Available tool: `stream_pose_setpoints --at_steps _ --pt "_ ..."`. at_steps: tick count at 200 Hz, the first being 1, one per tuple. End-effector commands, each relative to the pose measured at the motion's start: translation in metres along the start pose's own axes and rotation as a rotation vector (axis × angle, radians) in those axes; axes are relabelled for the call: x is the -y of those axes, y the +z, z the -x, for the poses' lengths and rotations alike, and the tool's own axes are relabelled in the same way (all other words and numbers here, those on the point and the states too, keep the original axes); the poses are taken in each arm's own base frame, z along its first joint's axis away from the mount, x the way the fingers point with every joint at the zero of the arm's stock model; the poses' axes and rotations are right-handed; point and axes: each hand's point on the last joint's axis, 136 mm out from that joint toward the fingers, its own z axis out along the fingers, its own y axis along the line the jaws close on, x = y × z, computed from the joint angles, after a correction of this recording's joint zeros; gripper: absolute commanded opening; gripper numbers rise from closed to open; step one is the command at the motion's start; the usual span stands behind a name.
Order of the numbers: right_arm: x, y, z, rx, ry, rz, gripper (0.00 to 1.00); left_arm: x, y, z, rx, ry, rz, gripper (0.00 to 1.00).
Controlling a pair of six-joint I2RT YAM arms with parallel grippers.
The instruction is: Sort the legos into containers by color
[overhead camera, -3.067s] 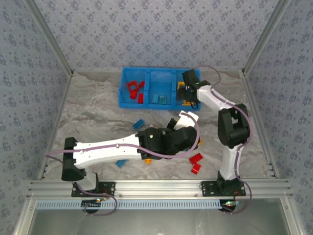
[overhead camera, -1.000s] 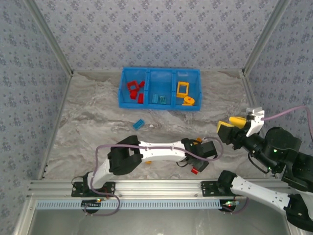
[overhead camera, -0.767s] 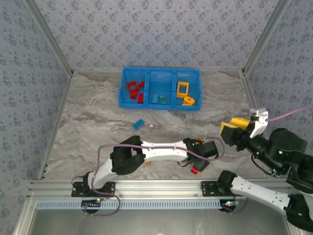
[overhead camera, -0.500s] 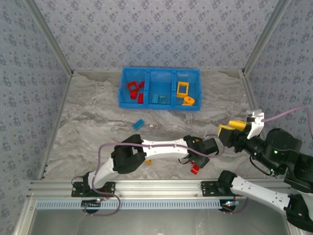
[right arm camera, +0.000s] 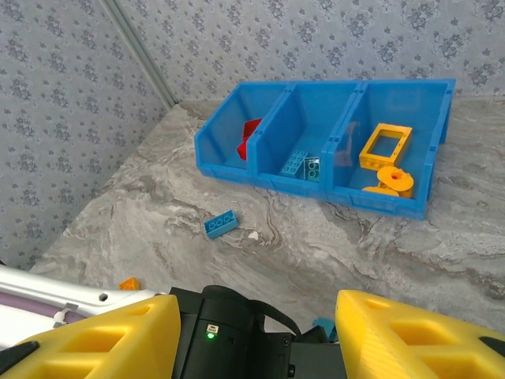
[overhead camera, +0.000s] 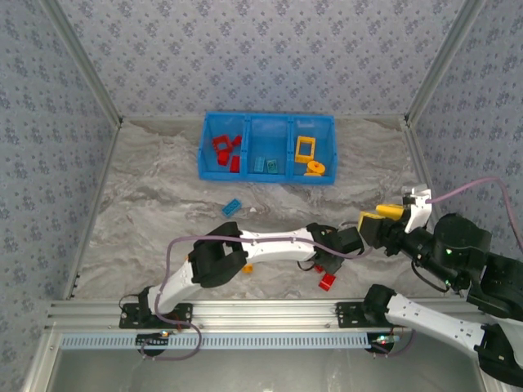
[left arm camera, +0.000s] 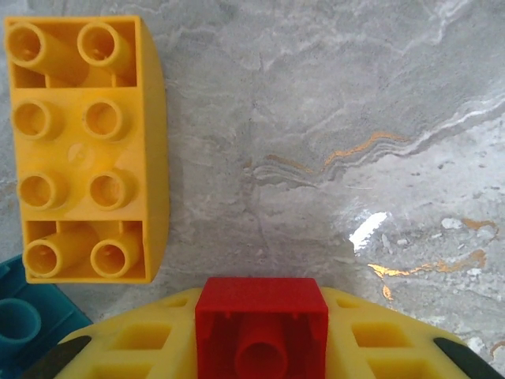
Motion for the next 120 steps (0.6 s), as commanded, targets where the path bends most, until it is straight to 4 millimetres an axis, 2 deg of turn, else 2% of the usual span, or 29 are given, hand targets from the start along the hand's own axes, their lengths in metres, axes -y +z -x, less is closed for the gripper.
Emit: stream_pose_setpoints --at_steps 1,26,49,54,68,89,120 --pt "-0.002 0.005 -0.005 -0.024 0.002 0.003 0.57 -0.003 -0.013 0.002 0.02 0.003 0.013 0.3" --pt "-0.008 0.011 -0.009 -0.049 -0.029 0.024 0.56 -0.017 -0.043 0.015 0.083 -0.017 0.048 0.28" --pt "-0.031 0.02 -0.008 -0.053 -0.108 0.128 0.55 -0.048 -0.081 0.023 0.137 -0.098 0.05 0.27" --pt "-0.037 0.022 -0.008 -0.057 -0.127 0.155 0.55 -0.055 -0.091 0.031 0.177 -0.13 0.033 0.28" --pt "-0.054 0.035 -0.014 -0.093 -0.186 0.221 0.54 -0.084 -0.112 0.034 0.214 -0.2 0.021 0.28" --pt "-0.077 0.069 -0.028 -0.161 -0.278 0.271 0.53 -0.134 -0.134 0.031 0.245 -0.296 0.028 0.28" --pt "-0.118 0.11 -0.019 -0.115 -0.364 0.343 0.53 -0.219 -0.159 0.021 0.285 -0.425 0.086 0.28"
